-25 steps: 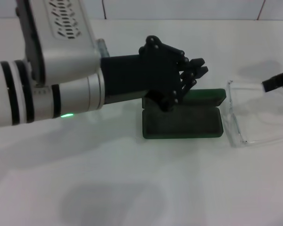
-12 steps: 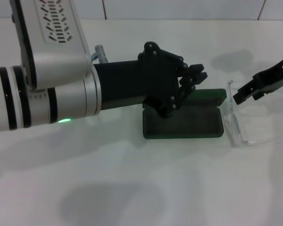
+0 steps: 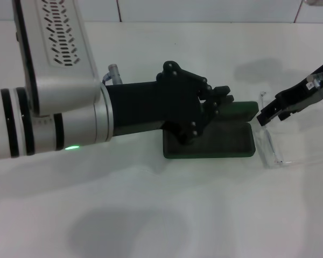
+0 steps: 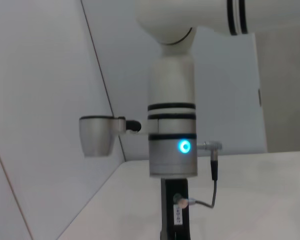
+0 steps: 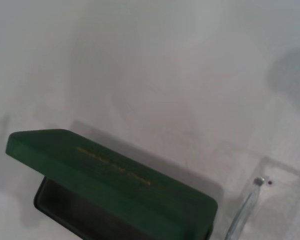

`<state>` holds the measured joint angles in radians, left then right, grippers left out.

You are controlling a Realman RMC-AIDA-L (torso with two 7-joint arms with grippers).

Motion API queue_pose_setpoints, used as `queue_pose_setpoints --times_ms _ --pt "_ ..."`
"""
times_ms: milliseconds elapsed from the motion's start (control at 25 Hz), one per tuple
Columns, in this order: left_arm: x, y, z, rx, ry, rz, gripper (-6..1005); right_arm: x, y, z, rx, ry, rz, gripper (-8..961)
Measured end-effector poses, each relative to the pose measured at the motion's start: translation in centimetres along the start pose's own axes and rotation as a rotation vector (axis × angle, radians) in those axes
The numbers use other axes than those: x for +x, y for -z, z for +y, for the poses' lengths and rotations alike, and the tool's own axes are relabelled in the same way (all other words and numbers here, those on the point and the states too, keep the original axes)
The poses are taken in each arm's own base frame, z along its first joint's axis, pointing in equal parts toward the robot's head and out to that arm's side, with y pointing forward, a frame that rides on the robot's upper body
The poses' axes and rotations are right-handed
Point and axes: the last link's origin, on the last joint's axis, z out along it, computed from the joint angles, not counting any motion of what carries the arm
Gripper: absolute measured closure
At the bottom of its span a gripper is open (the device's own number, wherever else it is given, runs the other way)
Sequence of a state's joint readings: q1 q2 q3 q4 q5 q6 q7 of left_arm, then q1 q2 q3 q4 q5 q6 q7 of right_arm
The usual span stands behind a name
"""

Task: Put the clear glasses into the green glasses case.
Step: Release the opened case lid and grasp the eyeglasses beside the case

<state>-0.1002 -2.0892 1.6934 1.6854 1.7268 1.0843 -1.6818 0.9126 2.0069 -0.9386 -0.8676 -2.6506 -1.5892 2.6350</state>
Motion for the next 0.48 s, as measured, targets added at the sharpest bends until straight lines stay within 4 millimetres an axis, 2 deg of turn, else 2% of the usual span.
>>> queue_pose_setpoints --times_ms 480 --pt "-0.3 0.6 -0.2 0.001 0.012 0.016 917 -0.2 -1.4 0.5 0.022 0.027 0.042 413"
